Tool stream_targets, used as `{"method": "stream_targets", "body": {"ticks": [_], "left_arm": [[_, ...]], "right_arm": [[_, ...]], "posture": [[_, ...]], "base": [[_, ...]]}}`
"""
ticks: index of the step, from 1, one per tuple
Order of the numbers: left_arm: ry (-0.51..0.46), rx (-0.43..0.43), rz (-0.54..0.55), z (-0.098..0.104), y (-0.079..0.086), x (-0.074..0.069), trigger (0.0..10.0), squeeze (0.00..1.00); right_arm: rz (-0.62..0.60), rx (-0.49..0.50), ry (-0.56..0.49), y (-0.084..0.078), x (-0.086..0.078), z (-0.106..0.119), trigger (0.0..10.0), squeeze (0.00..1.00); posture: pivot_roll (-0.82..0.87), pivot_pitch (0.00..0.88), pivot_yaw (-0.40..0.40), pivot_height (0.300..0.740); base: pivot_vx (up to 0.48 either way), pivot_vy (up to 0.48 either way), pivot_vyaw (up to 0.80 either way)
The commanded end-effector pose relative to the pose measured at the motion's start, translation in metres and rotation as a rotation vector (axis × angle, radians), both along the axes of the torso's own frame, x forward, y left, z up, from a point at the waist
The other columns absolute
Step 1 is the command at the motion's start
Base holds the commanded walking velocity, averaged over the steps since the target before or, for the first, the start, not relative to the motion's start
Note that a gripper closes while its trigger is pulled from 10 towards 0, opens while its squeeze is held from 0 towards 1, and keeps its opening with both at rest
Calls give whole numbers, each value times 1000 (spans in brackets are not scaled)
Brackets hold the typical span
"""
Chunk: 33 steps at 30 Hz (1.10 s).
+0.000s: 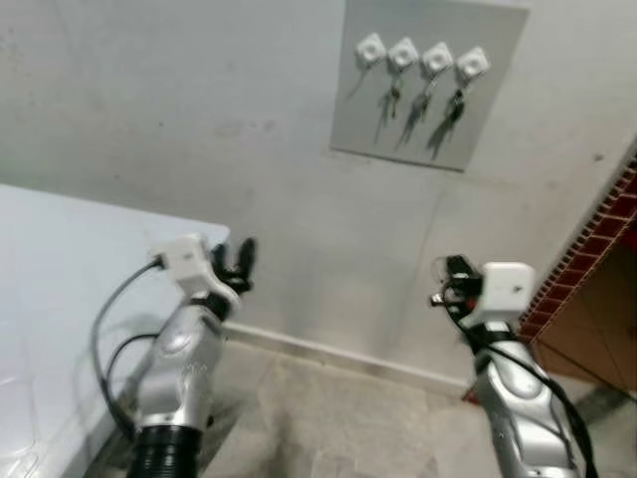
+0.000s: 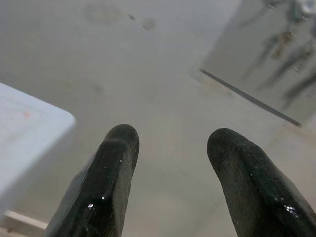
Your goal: Hang keys on a hook
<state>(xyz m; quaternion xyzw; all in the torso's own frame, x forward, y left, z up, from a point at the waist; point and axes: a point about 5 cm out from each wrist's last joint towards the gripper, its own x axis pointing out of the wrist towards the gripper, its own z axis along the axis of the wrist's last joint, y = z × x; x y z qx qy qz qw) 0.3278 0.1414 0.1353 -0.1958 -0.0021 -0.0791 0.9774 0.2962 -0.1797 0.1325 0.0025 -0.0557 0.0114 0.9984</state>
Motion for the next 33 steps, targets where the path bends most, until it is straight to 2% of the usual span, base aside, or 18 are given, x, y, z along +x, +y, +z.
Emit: {"method": "stream_targets", "body": {"ticks": [1, 19, 33], "left_arm": [[-2, 13, 18, 1, 9, 1, 10000, 0], [-3, 11, 15, 1, 8, 1, 10000, 0], [-4, 13, 17, 0, 8, 1, 10000, 0]], "right_arm": [[24, 8, -25, 8, 2, 6, 10000, 0], [30, 6, -23, 9, 2, 6, 10000, 0], [33, 5, -21, 9, 2, 6, 10000, 0]], "posture": [[82, 0, -49, 740], [82, 0, -50, 740], [83, 0, -52, 740]], "base": [[334, 0, 0], [334, 0, 0], [328, 225, 0]]}}
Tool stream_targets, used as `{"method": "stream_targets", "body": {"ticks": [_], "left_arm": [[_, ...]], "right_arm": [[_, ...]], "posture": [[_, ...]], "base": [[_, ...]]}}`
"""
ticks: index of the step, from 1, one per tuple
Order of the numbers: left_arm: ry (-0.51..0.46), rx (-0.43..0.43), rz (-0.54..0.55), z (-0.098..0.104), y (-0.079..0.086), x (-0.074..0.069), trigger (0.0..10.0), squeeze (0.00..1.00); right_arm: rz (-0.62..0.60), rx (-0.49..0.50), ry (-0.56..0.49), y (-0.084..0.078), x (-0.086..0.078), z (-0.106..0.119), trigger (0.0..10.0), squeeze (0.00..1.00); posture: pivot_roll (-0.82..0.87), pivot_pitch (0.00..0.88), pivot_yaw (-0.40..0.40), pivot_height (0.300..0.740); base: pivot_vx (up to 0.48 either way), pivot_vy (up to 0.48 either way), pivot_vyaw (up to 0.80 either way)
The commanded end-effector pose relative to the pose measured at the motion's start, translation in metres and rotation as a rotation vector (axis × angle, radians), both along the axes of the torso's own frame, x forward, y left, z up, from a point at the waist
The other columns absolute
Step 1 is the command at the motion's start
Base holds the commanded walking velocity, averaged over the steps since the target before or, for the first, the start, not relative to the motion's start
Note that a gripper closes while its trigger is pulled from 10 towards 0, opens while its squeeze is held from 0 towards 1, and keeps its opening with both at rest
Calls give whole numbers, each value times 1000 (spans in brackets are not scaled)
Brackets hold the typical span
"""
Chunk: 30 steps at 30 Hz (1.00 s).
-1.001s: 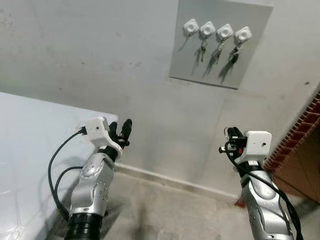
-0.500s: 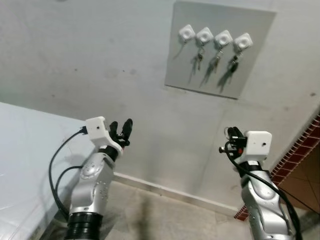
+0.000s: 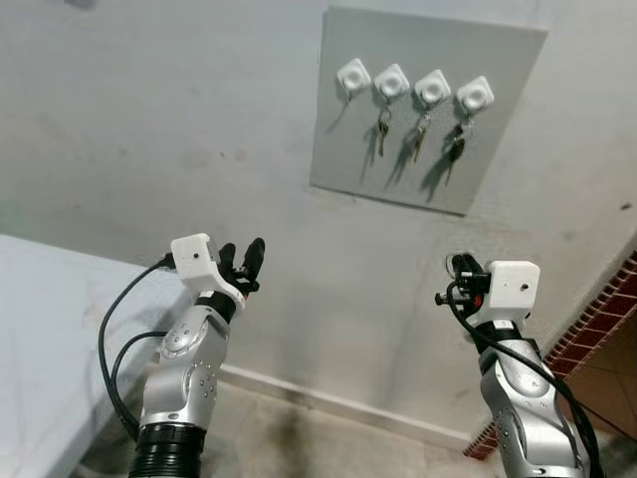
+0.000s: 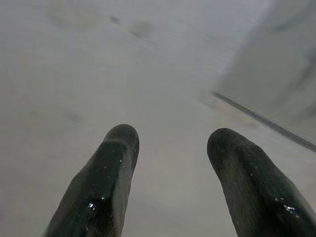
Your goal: Hang keys on a hook
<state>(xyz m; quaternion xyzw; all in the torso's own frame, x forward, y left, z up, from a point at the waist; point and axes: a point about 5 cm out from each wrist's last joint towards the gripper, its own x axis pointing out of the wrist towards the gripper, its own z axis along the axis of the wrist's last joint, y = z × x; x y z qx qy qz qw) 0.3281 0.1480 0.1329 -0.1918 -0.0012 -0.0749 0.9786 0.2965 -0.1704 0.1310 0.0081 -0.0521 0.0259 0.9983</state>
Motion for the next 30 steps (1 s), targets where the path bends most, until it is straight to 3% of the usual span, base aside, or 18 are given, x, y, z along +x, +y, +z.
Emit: {"method": "stream_targets", "body": {"ticks": [1, 14, 19, 30], "left_arm": [[-7, 4, 9, 3, 1, 1, 10000, 0], [-7, 6, 10, 3, 2, 1, 10000, 0], [-4, 12, 7, 2, 1, 0, 10000, 0], [-5, 55, -4, 2, -1, -1, 10000, 0]], "right_arm": [[4, -4, -28, -1, 2, 8, 10000, 0], [5, -6, -28, 0, 2, 8, 10000, 0], [5, -5, -25, -1, 2, 8, 10000, 0], [5, -2, -17, 0, 2, 6, 10000, 0]], "posture": [[84, 0, -52, 740], [83, 0, -54, 740], [84, 0, -54, 740], [88, 0, -53, 740]], "base": [[326, 244, 0], [329, 243, 0], [283, 0, 0], [0, 0, 0]]}}
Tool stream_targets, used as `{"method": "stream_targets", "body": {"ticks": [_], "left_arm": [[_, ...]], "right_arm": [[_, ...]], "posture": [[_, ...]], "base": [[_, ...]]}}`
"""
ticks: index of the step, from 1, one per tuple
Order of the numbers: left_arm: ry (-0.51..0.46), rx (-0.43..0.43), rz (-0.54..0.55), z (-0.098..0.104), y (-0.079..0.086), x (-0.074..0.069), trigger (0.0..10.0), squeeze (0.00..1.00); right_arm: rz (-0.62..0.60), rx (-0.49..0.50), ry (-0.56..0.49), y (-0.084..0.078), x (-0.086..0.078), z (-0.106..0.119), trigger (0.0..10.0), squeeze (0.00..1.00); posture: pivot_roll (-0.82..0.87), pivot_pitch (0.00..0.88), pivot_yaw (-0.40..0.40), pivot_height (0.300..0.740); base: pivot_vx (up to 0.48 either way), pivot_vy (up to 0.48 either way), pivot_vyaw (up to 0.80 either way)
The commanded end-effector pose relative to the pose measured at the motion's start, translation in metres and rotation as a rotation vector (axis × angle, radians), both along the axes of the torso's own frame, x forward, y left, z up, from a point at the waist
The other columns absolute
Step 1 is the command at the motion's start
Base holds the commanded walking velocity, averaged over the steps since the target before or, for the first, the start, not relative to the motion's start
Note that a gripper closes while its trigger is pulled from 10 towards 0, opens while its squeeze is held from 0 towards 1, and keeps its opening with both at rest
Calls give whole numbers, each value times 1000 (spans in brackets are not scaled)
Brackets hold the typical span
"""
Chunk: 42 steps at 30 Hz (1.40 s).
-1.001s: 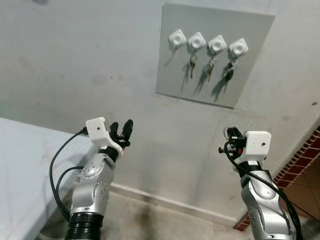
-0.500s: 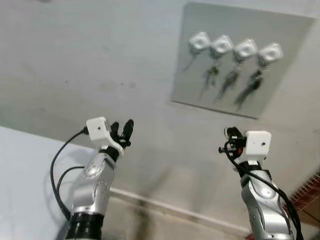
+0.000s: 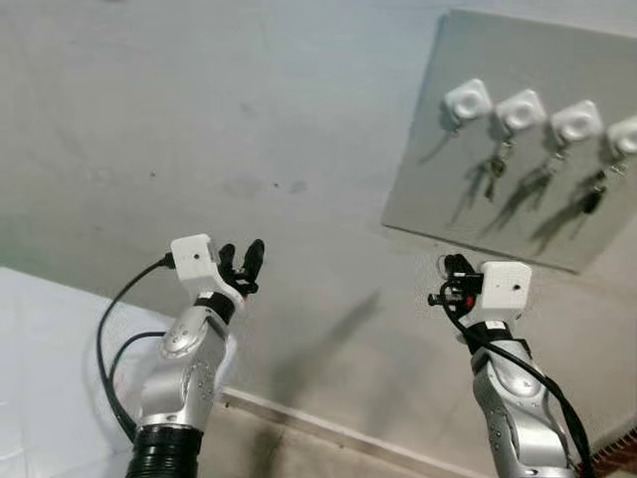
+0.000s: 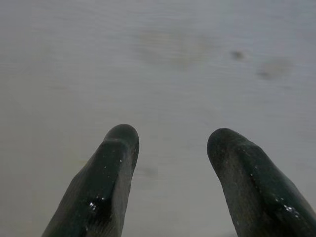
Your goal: Hang keys on a hook
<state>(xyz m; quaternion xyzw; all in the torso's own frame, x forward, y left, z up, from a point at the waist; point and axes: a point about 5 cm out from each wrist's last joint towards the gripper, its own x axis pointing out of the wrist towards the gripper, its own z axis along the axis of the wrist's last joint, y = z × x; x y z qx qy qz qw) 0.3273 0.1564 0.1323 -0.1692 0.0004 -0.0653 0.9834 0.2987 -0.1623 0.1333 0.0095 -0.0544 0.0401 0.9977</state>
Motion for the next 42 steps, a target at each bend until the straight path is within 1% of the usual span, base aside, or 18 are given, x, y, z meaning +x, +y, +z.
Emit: {"method": "stream_targets", "body": {"ticks": [1, 2, 3, 6, 10, 11, 15, 16, 18, 22, 24, 27, 29, 35, 36, 37, 39, 42], "left_arm": [[-7, 9, -26, 3, -10, 0, 10000, 0], [-9, 34, -33, 3, -11, 0, 10000, 0], [-9, 34, -33, 3, -11, 0, 10000, 0], [-19, 73, -72, 5, -16, -1, 10000, 0], [-63, 135, -143, 13, -27, -1, 10000, 0], [-78, 154, -182, 16, -34, -2, 10000, 0], [-95, 183, -228, 18, -42, -4, 10000, 0], [-103, 194, -250, 20, -46, -4, 10000, 0], [-127, 216, -304, 25, -57, -5, 10000, 0], [-165, 242, -380, 34, -70, -5, 10000, 0], [-202, 266, -419, 42, -77, -4, 10000, 0], [-221, 251, -433, 52, -81, 3, 10000, 0], [-222, 251, -432, 53, -81, 4, 10000, 0], [-252, 257, -424, 65, -78, 12, 10000, 0], [-263, 265, -421, 68, -78, 15, 10000, 0], [-263, 265, -421, 68, -78, 15, 10000, 0], [-273, 266, -419, 73, -77, 18, 10000, 0], [-289, 272, -422, 77, -79, 19, 10000, 0]], "right_arm": [[-24, -3, -12, -8, -1, 4, 10000, 0], [-24, -2, -11, -8, -1, 3, 10000, 0], [-24, -2, -11, -8, -1, 3, 10000, 0], [-23, 0, -11, -8, 0, 4, 10000, 0], [-20, 1, -16, -6, 2, 5, 10000, 0], [-17, 3, -21, -5, 4, 7, 10000, 0], [-11, 3, -29, -4, 5, 8, 10000, 0], [-2, -2, -37, -3, 6, 10, 10000, 0], [20, -5, -60, 0, 9, 14, 10000, 0], [61, -4, -99, 7, 14, 24, 10000, 0], [88, 3, -123, 12, 19, 31, 10000, 0], [122, 25, -159, 18, 28, 44, 10000, 0], [128, 23, -165, 19, 30, 46, 10000, 0], [157, 23, -205, 23, 43, 60, 10000, 0], [173, 24, -221, 25, 48, 66, 10000, 0], [173, 24, -221, 25, 48, 66, 10000, 0], [189, 26, -242, 28, 54, 74, 10000, 0], [195, 24, -261, 30, 59, 81, 10000, 0]], "posture": [[88, 0, -53, 740], [89, 0, -53, 740], [89, 0, -53, 740], [89, 0, -53, 740], [89, 0, -50, 740], [88, 0, -48, 740], [85, 0, -43, 740], [84, 0, -43, 740], [83, 0, -40, 740], [83, 0, -37, 740], [85, 0, -38, 740], [82, 0, -35, 740], [82, 0, -35, 740], [85, 0, -38, 740], [92, 0, -44, 740], [92, 0, -44, 740], [97, 0, -49, 740], [98, 0, -50, 740]], "base": [[0, 0, 0], [0, 0, 0], [0, 0, 0], [0, 0, 0], [0, 0, 0], [0, 0, 0], [0, 0, 0], [0, 0, 0], [0, 0, 0], [0, 0, 0], [0, 0, 0], [0, 0, 0], [0, 0, 0], [0, 0, 0], [0, 0, 0], [0, 0, 0], [0, 0, 0], [0, 0, 0]]}}
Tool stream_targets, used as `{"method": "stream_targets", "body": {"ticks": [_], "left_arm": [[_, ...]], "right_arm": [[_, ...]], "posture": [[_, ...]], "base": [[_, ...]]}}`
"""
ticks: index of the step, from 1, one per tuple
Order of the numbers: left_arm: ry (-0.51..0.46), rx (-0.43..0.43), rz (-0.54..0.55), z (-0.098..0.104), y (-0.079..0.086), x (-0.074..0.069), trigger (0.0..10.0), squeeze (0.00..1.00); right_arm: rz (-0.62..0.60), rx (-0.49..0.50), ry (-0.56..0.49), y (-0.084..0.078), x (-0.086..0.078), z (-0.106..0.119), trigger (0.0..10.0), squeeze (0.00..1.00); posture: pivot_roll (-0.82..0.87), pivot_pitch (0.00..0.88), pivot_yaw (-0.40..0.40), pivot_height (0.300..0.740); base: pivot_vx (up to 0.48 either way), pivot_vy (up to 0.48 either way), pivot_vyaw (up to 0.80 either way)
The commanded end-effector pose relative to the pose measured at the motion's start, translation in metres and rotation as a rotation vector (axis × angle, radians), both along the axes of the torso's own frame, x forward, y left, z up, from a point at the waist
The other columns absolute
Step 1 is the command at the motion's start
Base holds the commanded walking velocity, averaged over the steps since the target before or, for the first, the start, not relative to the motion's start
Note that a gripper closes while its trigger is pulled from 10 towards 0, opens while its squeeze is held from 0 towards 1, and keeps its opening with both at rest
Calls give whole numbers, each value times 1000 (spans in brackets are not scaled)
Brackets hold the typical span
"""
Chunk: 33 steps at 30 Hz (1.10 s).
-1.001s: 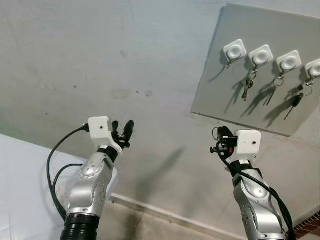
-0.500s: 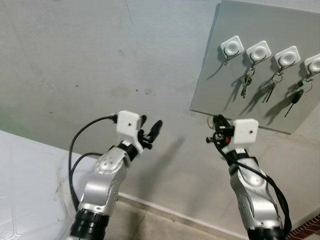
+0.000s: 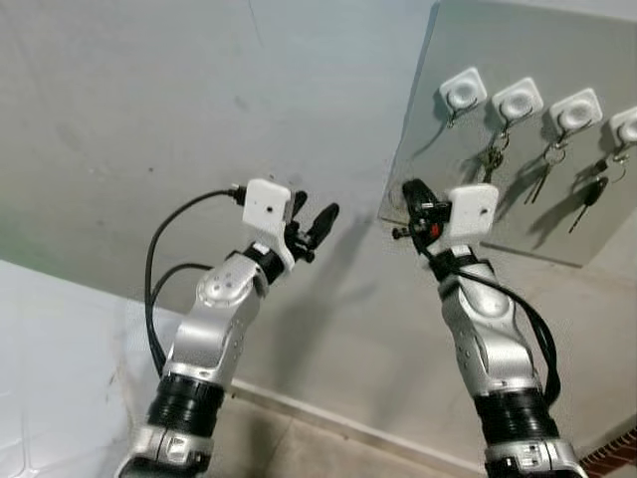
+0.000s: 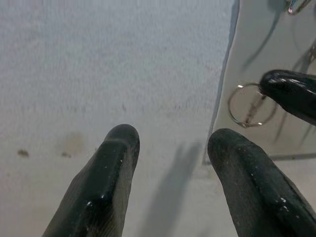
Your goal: Hang keys on a hook
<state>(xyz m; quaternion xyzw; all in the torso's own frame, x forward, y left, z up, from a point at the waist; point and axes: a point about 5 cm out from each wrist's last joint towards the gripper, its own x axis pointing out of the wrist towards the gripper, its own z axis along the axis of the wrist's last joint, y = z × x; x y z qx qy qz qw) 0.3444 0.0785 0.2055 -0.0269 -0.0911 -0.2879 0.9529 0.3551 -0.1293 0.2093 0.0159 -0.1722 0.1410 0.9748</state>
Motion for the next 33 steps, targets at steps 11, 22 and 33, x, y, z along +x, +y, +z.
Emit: {"method": "stream_targets", "body": {"ticks": [11, 22, 33], "left_arm": [[-61, 9, -98, 16, -20, -5, 10000, 0], [-92, 6, -160, 24, -31, -12, 10000, 0], [-152, 23, -185, 41, -30, -16, 10000, 0]], "right_arm": [[-33, 34, -63, -15, 5, 10, 10000, 0], [-71, 77, -122, -32, -6, 10, 10000, 0], [-51, 178, -214, -32, -14, 29, 10000, 0]], "posture": [[94, 0, -43, 740], [78, 0, -30, 740], [83, 0, -23, 740]], "base": [[0, 0, 0], [0, 0, 0], [0, 0, 0]]}}
